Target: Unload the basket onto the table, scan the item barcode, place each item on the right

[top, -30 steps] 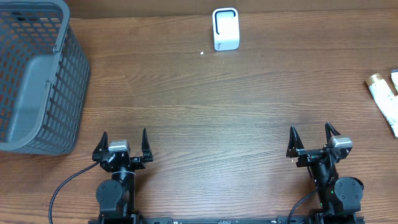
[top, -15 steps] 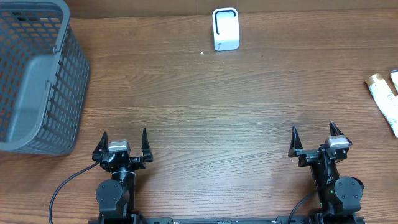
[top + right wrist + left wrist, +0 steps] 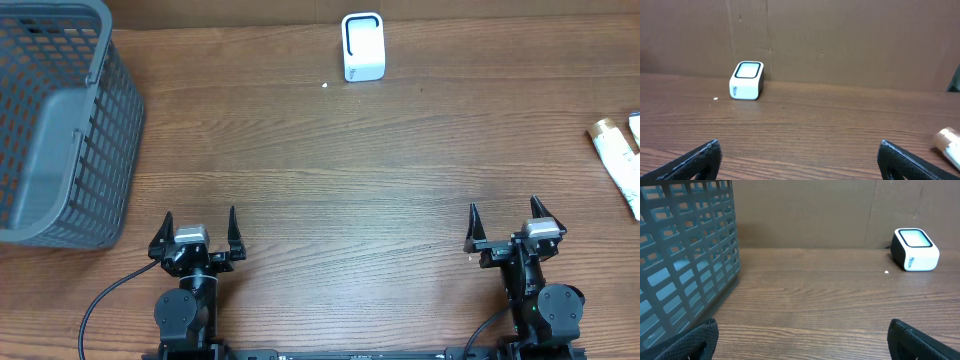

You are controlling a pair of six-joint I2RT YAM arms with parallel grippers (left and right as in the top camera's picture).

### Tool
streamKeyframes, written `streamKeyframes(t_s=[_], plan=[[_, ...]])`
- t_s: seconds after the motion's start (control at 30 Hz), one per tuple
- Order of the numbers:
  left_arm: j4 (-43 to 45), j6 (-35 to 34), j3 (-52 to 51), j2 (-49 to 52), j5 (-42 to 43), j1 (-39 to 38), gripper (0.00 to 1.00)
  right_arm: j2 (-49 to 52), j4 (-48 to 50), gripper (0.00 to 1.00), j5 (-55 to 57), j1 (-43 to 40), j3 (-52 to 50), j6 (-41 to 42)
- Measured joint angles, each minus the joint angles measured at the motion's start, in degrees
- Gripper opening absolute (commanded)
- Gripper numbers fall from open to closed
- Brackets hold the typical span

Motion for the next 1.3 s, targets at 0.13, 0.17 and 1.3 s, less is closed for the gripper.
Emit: streamKeyframes(t_s=[0.13, 0.17, 1.3], plan=[[0.0, 0.0, 0.0, 0.0, 0.0, 0.0, 1.00, 0.0, 0.0, 1.00, 0.0, 0.0, 0.0, 0.4], [0.0, 0.0, 0.0, 0.0, 0.0, 0.0, 1.00, 0.0, 0.0, 1.00, 0.0, 0.0, 0.0, 0.4], [0.0, 0.0, 0.0, 0.0, 0.0, 0.0, 1.00, 0.0, 0.0, 1.00, 0.0, 0.0, 0.0, 0.8]])
